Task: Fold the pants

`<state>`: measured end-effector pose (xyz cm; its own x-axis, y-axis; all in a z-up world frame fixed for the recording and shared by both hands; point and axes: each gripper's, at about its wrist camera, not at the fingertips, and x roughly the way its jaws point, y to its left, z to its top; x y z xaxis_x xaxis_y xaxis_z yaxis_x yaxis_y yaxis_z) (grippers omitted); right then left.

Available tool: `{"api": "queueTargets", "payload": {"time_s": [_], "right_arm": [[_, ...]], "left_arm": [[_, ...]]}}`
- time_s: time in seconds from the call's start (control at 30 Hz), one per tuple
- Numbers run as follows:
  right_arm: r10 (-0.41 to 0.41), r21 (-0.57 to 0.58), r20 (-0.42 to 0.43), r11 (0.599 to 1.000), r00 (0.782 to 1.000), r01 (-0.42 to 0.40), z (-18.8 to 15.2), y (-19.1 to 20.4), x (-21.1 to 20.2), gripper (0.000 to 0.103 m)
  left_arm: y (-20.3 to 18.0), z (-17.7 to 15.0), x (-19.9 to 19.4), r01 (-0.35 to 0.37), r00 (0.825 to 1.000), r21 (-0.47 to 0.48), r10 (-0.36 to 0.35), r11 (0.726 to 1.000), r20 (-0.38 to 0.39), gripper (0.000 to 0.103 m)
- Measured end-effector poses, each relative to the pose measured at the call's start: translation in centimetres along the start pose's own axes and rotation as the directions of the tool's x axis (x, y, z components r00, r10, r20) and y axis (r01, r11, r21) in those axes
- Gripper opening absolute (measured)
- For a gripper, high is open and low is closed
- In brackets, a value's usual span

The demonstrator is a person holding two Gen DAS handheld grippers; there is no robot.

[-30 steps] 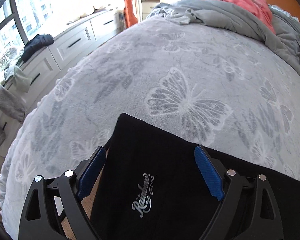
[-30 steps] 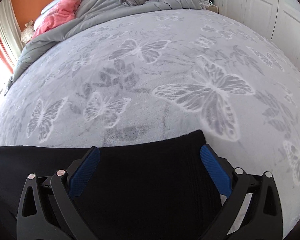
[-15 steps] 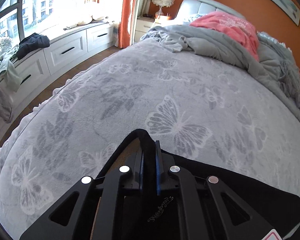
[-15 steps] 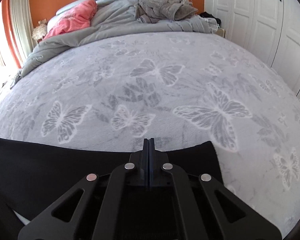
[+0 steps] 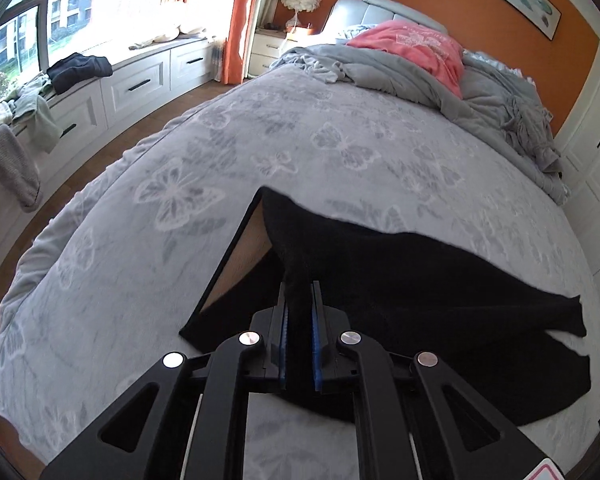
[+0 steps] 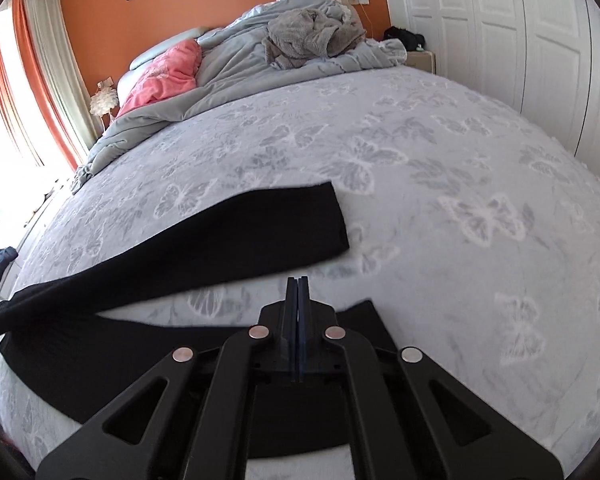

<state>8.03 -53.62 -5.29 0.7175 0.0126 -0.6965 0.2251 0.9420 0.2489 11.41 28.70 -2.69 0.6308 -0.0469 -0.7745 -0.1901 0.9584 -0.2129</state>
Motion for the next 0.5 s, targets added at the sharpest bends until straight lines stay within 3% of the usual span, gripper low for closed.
{"api": "queueTargets", "payload": {"time_s": [0.1,0.17,0.2,0.23,0.27,0.3,0.33,0.37,0.5], "right_arm": [[0.035,0.006,-0.060,0.999,0.998,-0.035,-2.4,1.4,0.6,0.003],[0.061,-0.001,-0.099,0.998,0.993,-0.062,-3.4,3.1,1.1,0.004],[0.077,0.002,-0.109,0.997,0.991,-0.077,-3.6,4.0,1.1,0.006],[0.102,0.013,-0.116,0.995,0.988,-0.102,-3.5,4.7,1.3,0.009],[0.133,0.026,-0.119,0.991,0.984,-0.131,-3.3,5.7,1.6,0.019],[0.153,0.037,-0.118,0.988,0.981,-0.150,-2.8,6.8,2.0,0.050],[0.150,0.036,-0.116,0.988,0.982,-0.147,-2.2,8.1,2.6,0.070],[0.138,0.029,-0.101,0.990,0.985,-0.135,-1.4,9.4,3.2,0.088],[0.157,0.072,-0.104,0.986,0.982,-0.150,1.6,13.1,7.6,0.086]], "left_arm": [[1.8,-4.2,1.5,-0.021,0.993,-0.038,0.017,0.999,-0.113,0.018],[2.8,-5.9,1.4,-0.055,0.990,-0.121,0.038,0.991,-0.137,0.022],[3.3,-6.4,0.8,-0.039,0.992,-0.171,0.017,0.985,-0.128,0.030],[3.4,-6.7,0.0,-0.003,0.993,-0.220,-0.023,0.976,-0.115,0.048],[3.3,-6.7,-0.6,0.036,0.993,-0.256,-0.064,0.966,-0.101,0.064],[3.0,-6.7,-0.9,0.067,0.991,-0.286,-0.097,0.956,-0.093,0.070],[2.7,-6.5,-1.0,0.087,0.988,-0.312,-0.123,0.946,-0.096,0.079],[2.4,-6.3,-0.8,0.107,0.983,-0.333,-0.150,0.937,-0.106,0.080],[1.6,-5.5,1.7,0.141,0.963,-0.416,-0.221,0.899,-0.152,0.082]]}}
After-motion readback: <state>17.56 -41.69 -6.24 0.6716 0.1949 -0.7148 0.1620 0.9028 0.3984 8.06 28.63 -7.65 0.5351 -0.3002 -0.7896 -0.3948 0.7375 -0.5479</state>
